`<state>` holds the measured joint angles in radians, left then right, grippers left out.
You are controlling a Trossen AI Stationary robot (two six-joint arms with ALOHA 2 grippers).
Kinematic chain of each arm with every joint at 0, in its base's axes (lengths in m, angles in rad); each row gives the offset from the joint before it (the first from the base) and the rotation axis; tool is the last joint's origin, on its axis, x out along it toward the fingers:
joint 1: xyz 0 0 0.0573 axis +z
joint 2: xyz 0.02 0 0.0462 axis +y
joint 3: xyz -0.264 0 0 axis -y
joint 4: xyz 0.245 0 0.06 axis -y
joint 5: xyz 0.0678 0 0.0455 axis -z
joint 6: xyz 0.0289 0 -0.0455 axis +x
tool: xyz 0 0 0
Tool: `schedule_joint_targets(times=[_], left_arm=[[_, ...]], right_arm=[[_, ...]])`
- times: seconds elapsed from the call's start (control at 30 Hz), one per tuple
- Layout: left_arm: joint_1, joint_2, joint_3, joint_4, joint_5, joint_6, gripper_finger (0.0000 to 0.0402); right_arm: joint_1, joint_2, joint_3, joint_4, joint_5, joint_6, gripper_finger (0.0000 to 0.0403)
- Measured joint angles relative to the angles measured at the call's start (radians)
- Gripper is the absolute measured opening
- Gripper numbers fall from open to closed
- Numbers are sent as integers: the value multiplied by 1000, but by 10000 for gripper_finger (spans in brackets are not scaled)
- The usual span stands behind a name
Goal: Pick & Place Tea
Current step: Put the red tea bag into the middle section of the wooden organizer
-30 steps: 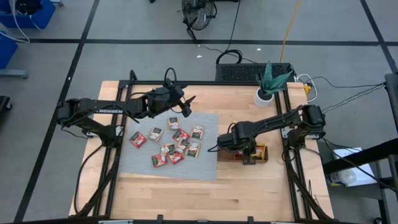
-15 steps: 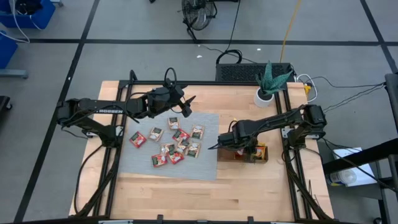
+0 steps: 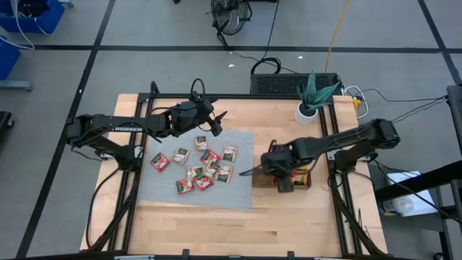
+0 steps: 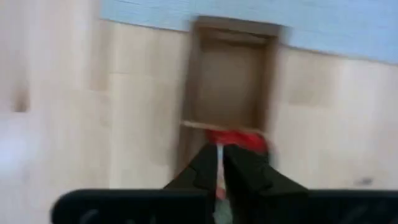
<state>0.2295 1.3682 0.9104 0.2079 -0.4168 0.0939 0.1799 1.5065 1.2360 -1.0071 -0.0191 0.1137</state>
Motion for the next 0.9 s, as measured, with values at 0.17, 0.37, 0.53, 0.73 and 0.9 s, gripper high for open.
schedule_joint_targets(times=[0.17,0.37,0.53,0.73,0.9], left_arm=[[0,0,0,-5,0,2,296],[0,0,0,-3,0,5,296],[0,0,0,-3,0,1,296],[0,0,0,-2,0,-3,296],[0,0,0,-2,0,-4,296]], right_arm=[[0,-10,-184,173,-63,-6,1],[-17,-10,-326,292,-62,57,0],[-14,-11,-327,291,-4,53,0],[17,-11,-273,264,123,27,0],[25,-11,-249,249,71,42,0]])
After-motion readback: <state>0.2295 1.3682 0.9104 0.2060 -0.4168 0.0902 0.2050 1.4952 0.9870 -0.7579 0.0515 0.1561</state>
